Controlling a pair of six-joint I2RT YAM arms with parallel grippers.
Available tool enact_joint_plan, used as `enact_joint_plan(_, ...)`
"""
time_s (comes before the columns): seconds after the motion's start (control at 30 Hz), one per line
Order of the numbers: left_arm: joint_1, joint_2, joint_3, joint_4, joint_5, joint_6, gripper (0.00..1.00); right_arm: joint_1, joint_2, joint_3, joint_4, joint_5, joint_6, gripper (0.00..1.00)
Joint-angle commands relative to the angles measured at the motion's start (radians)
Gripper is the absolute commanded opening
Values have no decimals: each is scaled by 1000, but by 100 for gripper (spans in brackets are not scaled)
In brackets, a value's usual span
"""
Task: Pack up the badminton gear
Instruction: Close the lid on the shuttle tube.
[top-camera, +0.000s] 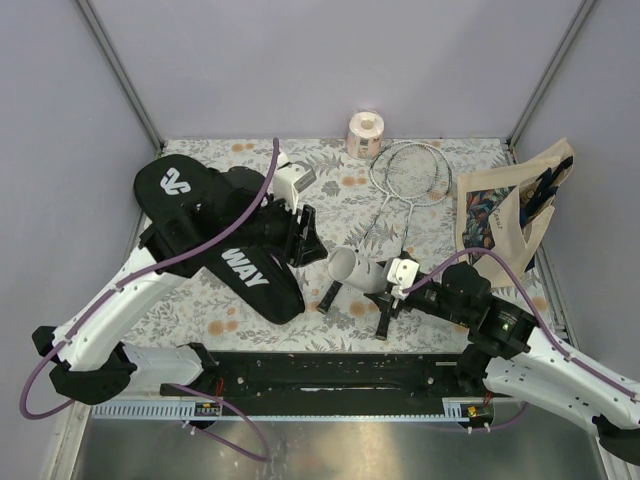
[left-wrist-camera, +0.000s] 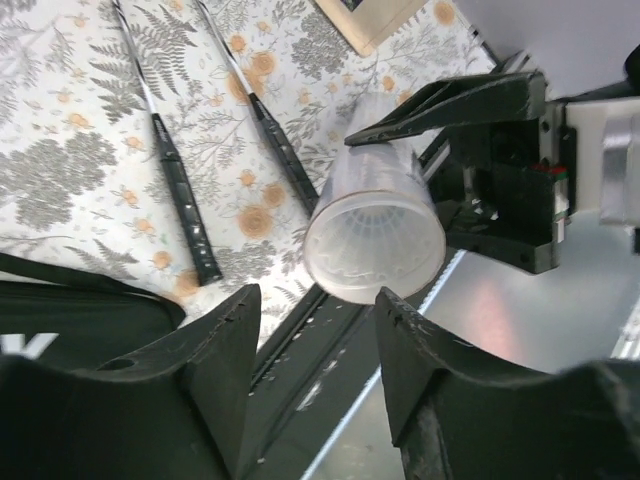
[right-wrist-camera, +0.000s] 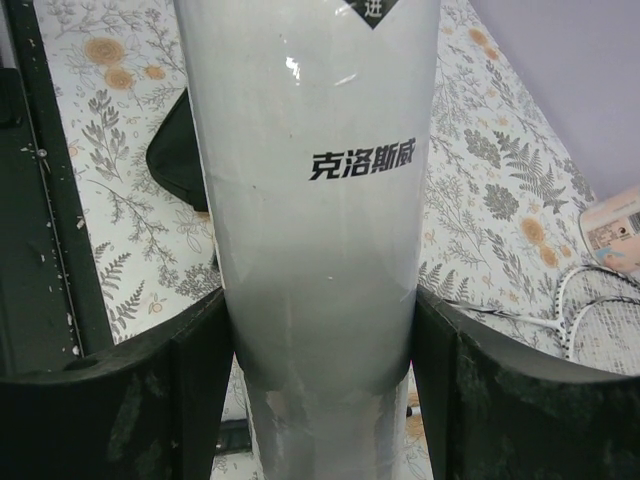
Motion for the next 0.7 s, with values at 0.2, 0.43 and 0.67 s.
enact_joint_plan(0.2, 2, -34, -50, 155, 55, 303, 47, 8, -9, 84, 40, -72, 63, 40)
enact_joint_plan(0.43, 4, -32, -76, 254, 75, 355, 45, 8, -13, 84, 30, -68, 68, 40)
enact_joint_plan(0.67, 2, -34, -124, 286, 127, 409, 43, 8, -5, 94, 36, -66, 68, 40)
